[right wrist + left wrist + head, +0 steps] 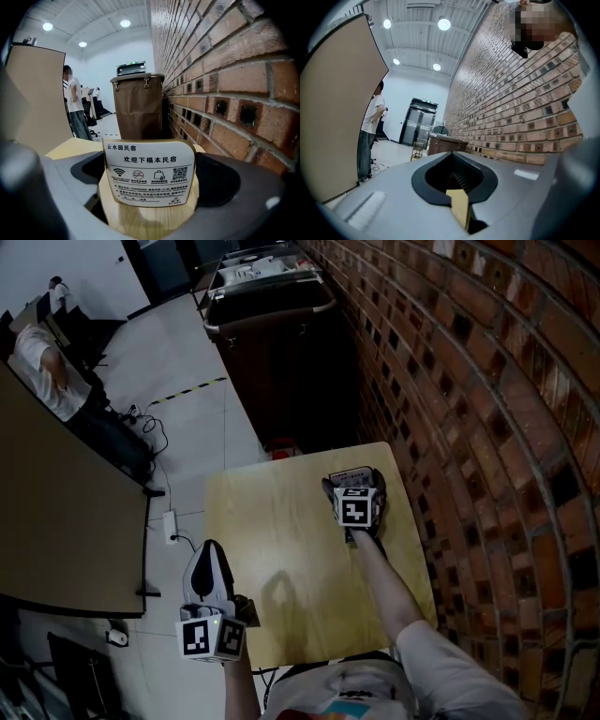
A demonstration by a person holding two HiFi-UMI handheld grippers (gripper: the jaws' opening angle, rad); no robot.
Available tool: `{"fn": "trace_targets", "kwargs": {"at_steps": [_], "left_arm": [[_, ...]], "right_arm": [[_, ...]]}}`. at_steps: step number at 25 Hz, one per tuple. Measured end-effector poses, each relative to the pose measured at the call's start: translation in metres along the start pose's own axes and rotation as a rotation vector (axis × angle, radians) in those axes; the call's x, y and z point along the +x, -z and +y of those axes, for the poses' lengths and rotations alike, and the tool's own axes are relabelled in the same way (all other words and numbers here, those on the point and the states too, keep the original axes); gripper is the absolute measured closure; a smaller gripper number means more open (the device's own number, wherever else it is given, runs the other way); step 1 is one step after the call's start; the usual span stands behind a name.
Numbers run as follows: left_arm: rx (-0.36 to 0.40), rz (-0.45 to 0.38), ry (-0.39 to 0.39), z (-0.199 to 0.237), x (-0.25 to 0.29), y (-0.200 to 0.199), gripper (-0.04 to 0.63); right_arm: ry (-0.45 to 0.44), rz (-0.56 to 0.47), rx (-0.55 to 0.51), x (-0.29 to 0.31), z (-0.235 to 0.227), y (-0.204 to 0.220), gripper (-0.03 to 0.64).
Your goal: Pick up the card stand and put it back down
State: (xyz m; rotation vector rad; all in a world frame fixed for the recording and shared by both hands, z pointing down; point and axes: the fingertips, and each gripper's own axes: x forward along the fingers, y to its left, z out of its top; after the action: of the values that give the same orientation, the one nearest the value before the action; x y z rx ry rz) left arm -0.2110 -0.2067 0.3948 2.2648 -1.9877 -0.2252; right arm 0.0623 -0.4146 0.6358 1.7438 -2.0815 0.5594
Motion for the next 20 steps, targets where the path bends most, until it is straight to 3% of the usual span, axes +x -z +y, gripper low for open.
{"fn": "trace_targets", "kwargs": {"at_steps": [14,20], "left_arm": [[-0.010,0.004,0.028,-0.008,0.009,0.007,0.591],[-0.012,-0.025,0.032,-0.006,-0.001,-0.002,0.591]], "right_arm": [[-0.008,-0.100,-0.052,-0.026,-0.004,-0.009,0.058],[-0.035,-0.220,-0.081,-0.073,0.011,-0.037,0.058]]}}
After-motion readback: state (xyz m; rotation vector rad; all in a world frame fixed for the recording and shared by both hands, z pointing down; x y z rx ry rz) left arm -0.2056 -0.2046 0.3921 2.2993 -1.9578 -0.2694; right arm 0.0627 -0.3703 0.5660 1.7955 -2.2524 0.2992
